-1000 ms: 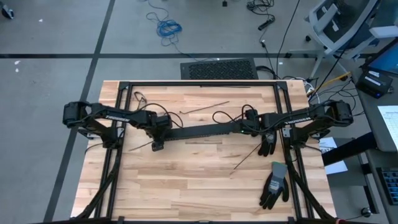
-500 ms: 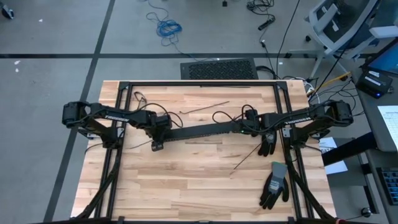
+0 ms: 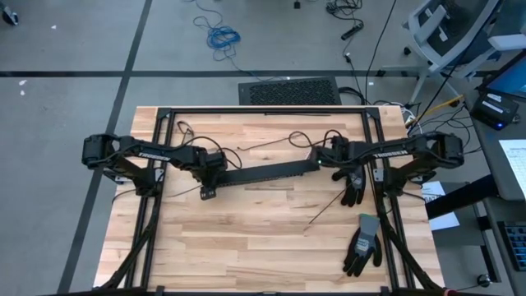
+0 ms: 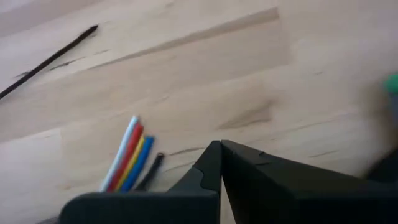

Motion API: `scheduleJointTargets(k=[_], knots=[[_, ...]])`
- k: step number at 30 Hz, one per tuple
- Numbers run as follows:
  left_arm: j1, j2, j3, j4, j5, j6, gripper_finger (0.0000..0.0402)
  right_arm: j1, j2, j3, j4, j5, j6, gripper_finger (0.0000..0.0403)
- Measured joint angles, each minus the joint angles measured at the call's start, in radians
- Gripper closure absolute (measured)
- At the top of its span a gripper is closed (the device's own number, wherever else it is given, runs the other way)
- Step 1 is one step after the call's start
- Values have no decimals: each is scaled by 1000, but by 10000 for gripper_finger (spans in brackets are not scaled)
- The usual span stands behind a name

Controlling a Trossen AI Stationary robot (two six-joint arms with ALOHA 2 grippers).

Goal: Ziptie cables
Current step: Close the black cable duct cover

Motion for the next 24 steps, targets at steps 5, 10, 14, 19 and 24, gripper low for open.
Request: scheduleJointTargets(k=[5, 10, 14, 19, 24], knots=[[0, 0, 0, 0, -12, 37, 153, -13, 53, 0, 126, -75, 5, 403], [0, 0, 0, -4, -24, 42, 153, -11, 80, 0, 176, -114, 52, 403], [0, -1, 0, -3, -30, 41, 153, -8, 80, 0, 249, -120, 80, 403], [0, -1, 0, 0, -32, 41, 153, -5, 79, -1, 362, -138, 75, 403], [0, -1, 1, 7, -35, 44, 153, -4, 78, 0, 239, -141, 82, 403]])
